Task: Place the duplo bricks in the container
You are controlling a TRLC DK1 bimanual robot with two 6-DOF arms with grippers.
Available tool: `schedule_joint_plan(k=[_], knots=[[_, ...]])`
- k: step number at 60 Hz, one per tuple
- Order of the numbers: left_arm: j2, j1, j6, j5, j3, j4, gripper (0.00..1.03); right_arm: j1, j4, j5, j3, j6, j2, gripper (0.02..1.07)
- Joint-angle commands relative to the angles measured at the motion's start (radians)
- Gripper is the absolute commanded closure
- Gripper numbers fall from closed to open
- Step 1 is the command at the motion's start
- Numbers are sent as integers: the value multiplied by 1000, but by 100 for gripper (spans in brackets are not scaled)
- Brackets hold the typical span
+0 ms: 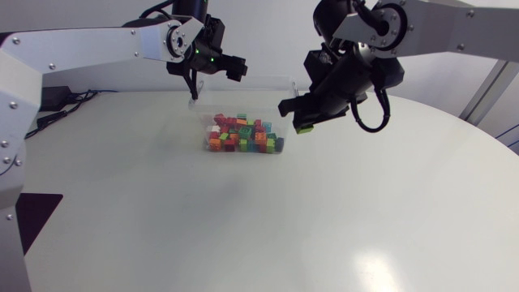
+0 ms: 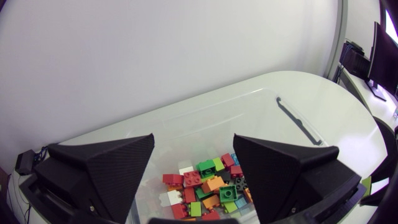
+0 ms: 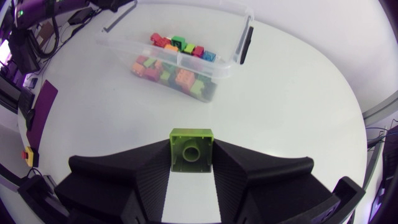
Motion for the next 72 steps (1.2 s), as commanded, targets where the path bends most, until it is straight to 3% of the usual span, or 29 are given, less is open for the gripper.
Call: schedule_joint_plan(k=[1,25,50,55,63,65,72], knots=[[-85,-13,-19,1,-63,9,5,9,3,2,77,-12,18,82],[-358,-4,-10,1,-347,67,5,12,121,2,394,-46,287,82],[-637,29,1,0,-659,182,5,0,135,-14,704,-85,587,81],[-671,39,-7,1,-694,185,5,0,126,-14,767,-98,636,65],[-719,45,-8,1,-760,204,5,4,46,1,906,-105,724,16],[-725,47,-8,1,-766,205,5,4,9,2,949,-107,747,9],[-768,64,-8,3,-804,207,5,0,-28,7,988,-105,755,7]])
